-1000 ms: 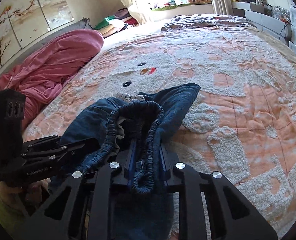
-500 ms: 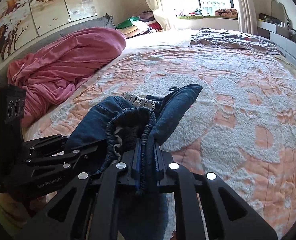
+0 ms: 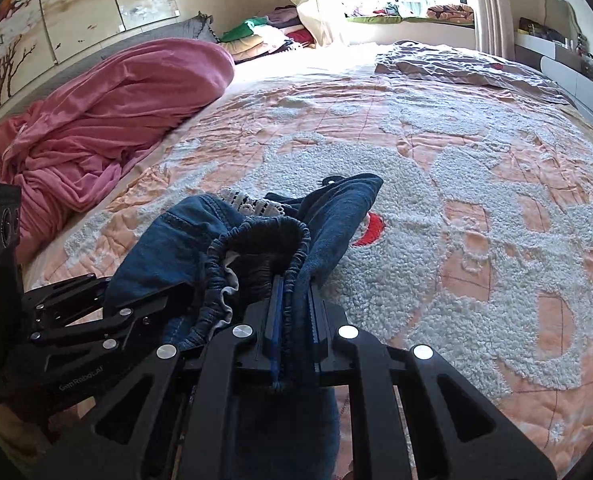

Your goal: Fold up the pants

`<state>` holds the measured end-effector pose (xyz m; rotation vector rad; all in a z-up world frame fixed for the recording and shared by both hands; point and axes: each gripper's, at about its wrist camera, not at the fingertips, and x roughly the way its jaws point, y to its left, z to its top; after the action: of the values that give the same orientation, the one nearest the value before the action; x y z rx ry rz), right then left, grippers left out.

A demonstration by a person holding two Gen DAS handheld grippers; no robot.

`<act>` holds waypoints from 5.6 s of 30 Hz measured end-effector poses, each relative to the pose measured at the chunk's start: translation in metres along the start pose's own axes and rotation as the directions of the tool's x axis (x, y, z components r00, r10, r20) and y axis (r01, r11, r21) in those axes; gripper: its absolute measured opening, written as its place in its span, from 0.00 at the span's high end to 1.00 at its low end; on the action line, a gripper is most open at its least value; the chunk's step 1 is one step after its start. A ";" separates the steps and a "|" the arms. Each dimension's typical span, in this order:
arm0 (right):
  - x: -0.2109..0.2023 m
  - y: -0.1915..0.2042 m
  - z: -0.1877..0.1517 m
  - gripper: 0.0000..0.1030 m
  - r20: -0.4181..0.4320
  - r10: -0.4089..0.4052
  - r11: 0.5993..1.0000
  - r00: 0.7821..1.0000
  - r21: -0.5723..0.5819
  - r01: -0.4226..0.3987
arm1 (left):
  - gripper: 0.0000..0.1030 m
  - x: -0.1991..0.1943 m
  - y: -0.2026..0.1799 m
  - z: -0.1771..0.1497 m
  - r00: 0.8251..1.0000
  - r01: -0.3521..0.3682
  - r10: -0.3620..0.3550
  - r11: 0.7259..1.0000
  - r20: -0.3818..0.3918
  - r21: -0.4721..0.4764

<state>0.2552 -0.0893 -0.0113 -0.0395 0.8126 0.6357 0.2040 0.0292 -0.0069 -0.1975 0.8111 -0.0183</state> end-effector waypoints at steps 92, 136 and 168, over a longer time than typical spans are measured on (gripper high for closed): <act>-0.148 0.010 -0.103 0.05 0.113 -0.139 0.990 0.984 0.049 0.135 | 0.09 -0.117 -0.013 -0.105 0.996 -0.052 0.055 0.998 0.074 -0.031; -0.134 0.017 -0.152 0.05 0.002 -0.166 0.984 0.986 0.063 0.165 | 0.09 -0.101 -0.021 -0.144 0.998 -0.044 0.043 0.999 -0.045 -0.023; -0.129 0.012 -0.154 0.05 -0.019 -0.175 0.981 0.984 0.076 0.176 | 0.09 -0.103 -0.018 -0.141 0.996 -0.070 0.068 0.997 -0.056 -0.030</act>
<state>0.0797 -0.1871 -0.0279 -0.0440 0.8351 0.4375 0.0323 -0.0024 -0.0247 -0.1999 0.8734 0.0545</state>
